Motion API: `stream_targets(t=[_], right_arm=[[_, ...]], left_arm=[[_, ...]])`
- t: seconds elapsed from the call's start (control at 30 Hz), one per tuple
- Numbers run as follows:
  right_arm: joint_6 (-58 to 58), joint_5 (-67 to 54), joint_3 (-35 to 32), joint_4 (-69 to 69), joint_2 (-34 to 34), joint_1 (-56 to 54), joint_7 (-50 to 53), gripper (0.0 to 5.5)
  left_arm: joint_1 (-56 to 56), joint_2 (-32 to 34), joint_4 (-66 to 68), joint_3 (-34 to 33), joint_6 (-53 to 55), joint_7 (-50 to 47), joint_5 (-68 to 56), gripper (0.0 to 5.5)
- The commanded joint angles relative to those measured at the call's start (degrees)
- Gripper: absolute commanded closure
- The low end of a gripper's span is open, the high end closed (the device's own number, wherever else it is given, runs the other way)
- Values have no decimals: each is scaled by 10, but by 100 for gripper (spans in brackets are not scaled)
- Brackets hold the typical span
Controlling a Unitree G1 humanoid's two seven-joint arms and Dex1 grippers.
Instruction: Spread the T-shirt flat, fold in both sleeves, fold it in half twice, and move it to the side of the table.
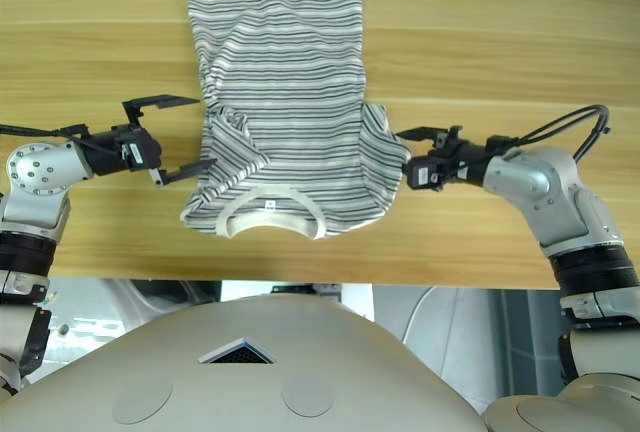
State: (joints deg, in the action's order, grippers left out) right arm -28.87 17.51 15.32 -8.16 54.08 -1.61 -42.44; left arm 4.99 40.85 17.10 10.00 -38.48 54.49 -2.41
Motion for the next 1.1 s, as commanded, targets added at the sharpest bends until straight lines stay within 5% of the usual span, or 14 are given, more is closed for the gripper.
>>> stream_targets(t=[0.03, 0.4, 0.73, 1.1], right_arm=[[15, 25, 18, -13, 7, 21, -21, 345], [14, 16, -9, 20, 29, 45, -6, 547], [27, 25, -53, 106, 33, 77, 9, 547], [43, 65, -29, 169, 1, 52, 3, 547]], left_arm=[[1, 7, -7, -1, -2, -2, 7, 74], [3, 6, -10, 2, 0, -2, 8, 74], [5, 4, -10, 4, 2, -1, 6, 74], [4, -6, 1, 8, 1, -7, 14, 74]])
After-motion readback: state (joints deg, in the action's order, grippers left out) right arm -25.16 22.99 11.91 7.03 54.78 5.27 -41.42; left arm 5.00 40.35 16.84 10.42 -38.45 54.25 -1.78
